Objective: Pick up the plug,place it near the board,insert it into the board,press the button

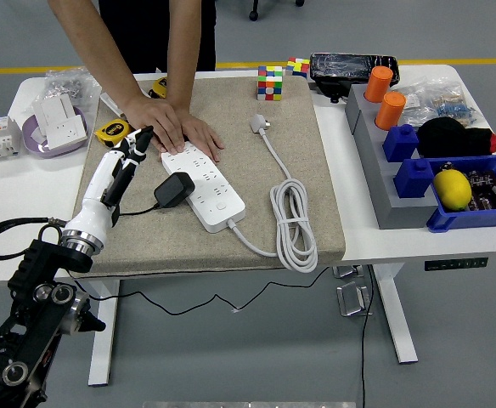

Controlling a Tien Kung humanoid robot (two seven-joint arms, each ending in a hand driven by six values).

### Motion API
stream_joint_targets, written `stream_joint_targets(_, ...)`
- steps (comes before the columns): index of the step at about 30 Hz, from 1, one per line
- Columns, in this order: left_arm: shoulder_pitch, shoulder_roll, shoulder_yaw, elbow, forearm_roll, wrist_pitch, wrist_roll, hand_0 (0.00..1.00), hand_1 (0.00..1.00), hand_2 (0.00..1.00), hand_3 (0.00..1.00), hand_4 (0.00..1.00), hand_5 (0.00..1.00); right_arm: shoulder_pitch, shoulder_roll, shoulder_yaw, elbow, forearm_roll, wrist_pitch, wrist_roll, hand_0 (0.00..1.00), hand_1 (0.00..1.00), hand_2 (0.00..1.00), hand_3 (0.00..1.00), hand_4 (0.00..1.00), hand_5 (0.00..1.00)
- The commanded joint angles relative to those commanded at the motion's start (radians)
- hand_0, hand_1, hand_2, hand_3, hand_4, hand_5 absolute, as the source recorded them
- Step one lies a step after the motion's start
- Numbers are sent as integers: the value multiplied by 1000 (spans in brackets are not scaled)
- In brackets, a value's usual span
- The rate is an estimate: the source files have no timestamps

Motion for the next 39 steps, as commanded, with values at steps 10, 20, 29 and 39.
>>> stream_joint_targets(10, 10, 3, 19, 73, 79, -65, 8, 941, 946, 891, 865, 998, 998, 1, 1, 5, 0, -1, -1, 1, 808, 770, 754, 779, 998, 998)
stream_joint_targets(20, -2, -5, 30, 124, 162, -56, 9, 953, 948, 891, 866, 998, 998, -1, -2, 6, -2, 1, -2, 1, 807, 770, 754, 779, 998, 998)
stream_joint_targets(29, -31, -11, 54, 162, 219, -48, 5, 960, 951, 892, 869, 998, 998, 2, -3, 10, -3, 0, -4, 3, 808, 769, 752, 779, 998, 998)
stream_joint_targets(39, -85, -9, 106, 192, 250, -45, 2, 968, 949, 895, 870, 998, 998, 7, -5, 10, -3, 1, -7, 4, 807, 769, 752, 779, 998, 998)
